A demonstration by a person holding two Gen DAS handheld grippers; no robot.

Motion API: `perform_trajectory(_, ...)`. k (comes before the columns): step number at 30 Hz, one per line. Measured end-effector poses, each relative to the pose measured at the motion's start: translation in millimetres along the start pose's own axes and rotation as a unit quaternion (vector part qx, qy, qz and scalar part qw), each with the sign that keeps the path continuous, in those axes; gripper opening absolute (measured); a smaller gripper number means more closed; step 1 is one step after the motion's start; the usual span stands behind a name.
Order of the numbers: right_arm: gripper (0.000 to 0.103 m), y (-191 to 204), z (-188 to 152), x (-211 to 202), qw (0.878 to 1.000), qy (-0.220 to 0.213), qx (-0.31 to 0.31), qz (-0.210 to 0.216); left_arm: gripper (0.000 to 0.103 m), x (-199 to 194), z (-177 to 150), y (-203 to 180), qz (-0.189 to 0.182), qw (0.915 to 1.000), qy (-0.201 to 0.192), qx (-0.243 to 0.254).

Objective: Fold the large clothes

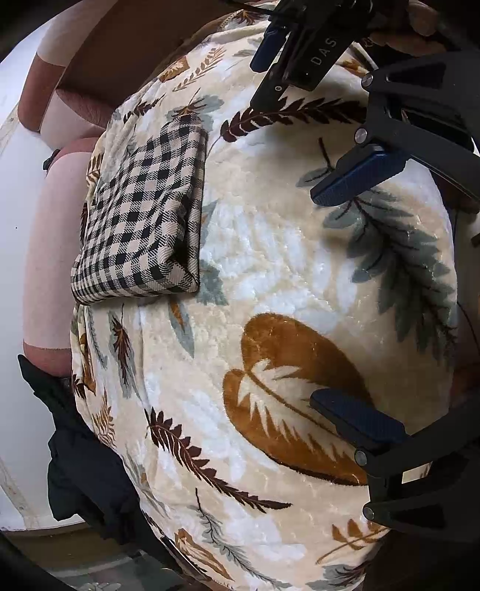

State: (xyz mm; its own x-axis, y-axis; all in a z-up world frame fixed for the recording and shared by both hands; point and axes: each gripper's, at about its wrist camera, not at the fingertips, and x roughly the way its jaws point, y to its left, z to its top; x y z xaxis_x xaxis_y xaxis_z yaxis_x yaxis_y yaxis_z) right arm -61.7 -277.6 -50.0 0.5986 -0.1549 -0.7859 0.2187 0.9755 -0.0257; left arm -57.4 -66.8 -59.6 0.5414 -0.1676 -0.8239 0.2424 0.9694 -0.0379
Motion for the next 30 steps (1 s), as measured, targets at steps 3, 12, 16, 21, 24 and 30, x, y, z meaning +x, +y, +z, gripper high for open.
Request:
perform_trajectory(3,0.070,0.7,-0.2,-0.9,1.000,-0.002,-0.002,0.000,0.099,-0.6,-0.1,-1.0,0.001,1.0000,-0.001,0.000)
perform_trajectory(12,0.070,1.8,-0.7,-2.2,1.000,-0.005,-0.008,-0.001,0.099,-1.4,-2.3,-2.2,0.001,1.0000,0.002,0.000)
perform_trajectory(16,0.070,2.4,-0.9,-2.5,1.000,-0.006,-0.007,-0.001,0.099,-1.1,-3.6,-2.3,0.002,1.0000,0.003,0.000)
perform_trajectory(21,0.071,2.6,-0.4,-3.8,1.000,-0.008,-0.009,-0.001,0.099,0.3,-5.2,-1.8,0.002,1.0000,0.007,0.000)
perform_trajectory(24,0.071,3.1,-0.7,-3.9,1.000,-0.008,-0.009,-0.001,0.099,1.4,-5.7,-1.4,0.002,1.0000,0.009,-0.002)
perform_trajectory(30,0.071,3.2,-0.8,-2.9,1.000,-0.006,-0.012,-0.001,0.099,2.4,-6.4,-0.9,0.003,0.9999,0.010,-0.001)
